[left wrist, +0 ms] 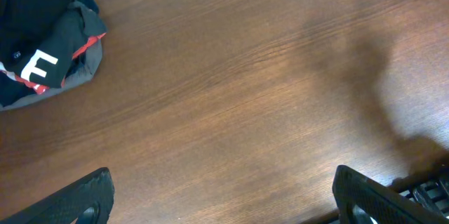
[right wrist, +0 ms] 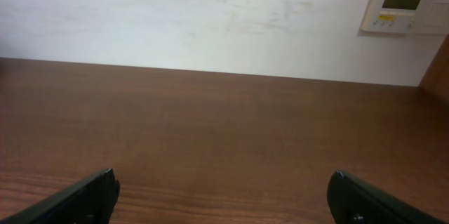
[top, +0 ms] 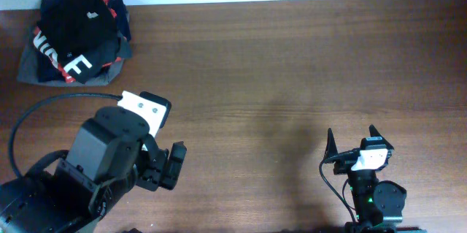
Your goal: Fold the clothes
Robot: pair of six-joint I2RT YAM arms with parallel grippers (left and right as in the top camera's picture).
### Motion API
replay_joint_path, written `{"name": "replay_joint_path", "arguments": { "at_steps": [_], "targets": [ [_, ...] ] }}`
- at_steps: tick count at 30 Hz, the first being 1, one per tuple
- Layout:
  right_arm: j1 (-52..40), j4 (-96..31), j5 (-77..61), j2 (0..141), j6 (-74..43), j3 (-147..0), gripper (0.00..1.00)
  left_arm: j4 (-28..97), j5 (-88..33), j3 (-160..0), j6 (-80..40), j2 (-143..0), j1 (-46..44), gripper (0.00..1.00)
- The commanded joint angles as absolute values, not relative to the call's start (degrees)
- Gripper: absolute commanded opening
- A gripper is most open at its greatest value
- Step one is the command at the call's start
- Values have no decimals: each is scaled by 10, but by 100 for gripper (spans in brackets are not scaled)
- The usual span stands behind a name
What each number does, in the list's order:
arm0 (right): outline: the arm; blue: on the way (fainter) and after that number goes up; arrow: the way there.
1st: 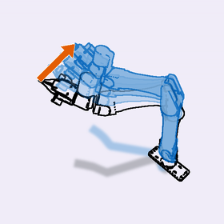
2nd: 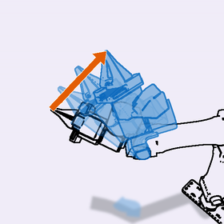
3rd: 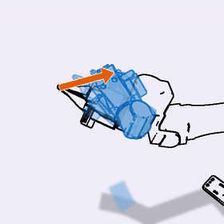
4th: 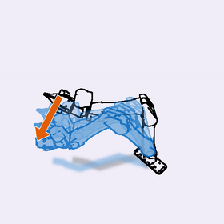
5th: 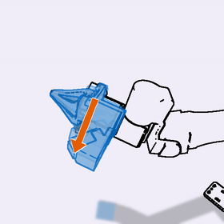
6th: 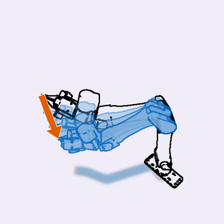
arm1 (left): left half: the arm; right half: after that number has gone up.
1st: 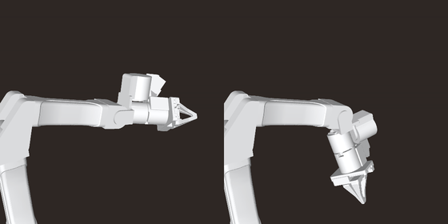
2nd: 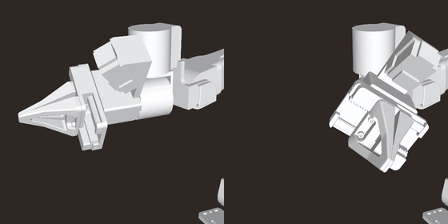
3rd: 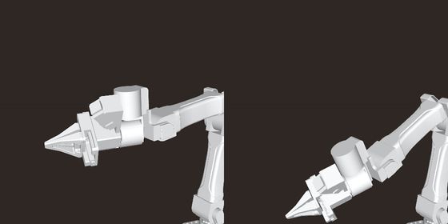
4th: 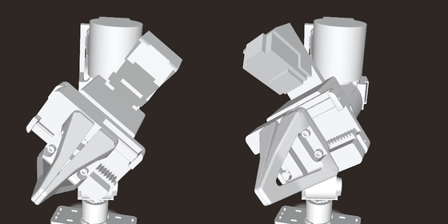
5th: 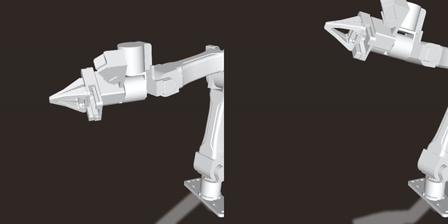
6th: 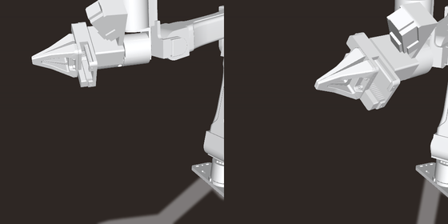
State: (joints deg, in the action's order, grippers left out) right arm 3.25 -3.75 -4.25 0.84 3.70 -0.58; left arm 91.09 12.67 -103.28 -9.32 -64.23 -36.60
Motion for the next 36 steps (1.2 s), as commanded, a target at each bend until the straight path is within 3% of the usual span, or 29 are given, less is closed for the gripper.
{"name": "replay_joint_path", "arguments": {
  "at_steps": [1,6,14,20,28,36],
  "targets": [
    [33,-41,-54,3,41,-3,99,883,118,-1014,-100,-644,-369,99],
    [33,-41,-54,3,41,-3,99,725,104,-889,-56,-613,-343,99],
    [33,-41,-54,3,41,-3,99,403,-34,-562,109,-475,-230,99],
    [33,-41,-54,3,41,-3,99,190,-38,-336,119,-339,-129,99],
    [33,-41,-54,3,41,-3,99,15,-49,-144,119,-181,-32,99],
    [33,-41,-54,3,41,-3,99,-76,-52,-51,119,-112,19,99]
  ]
}}
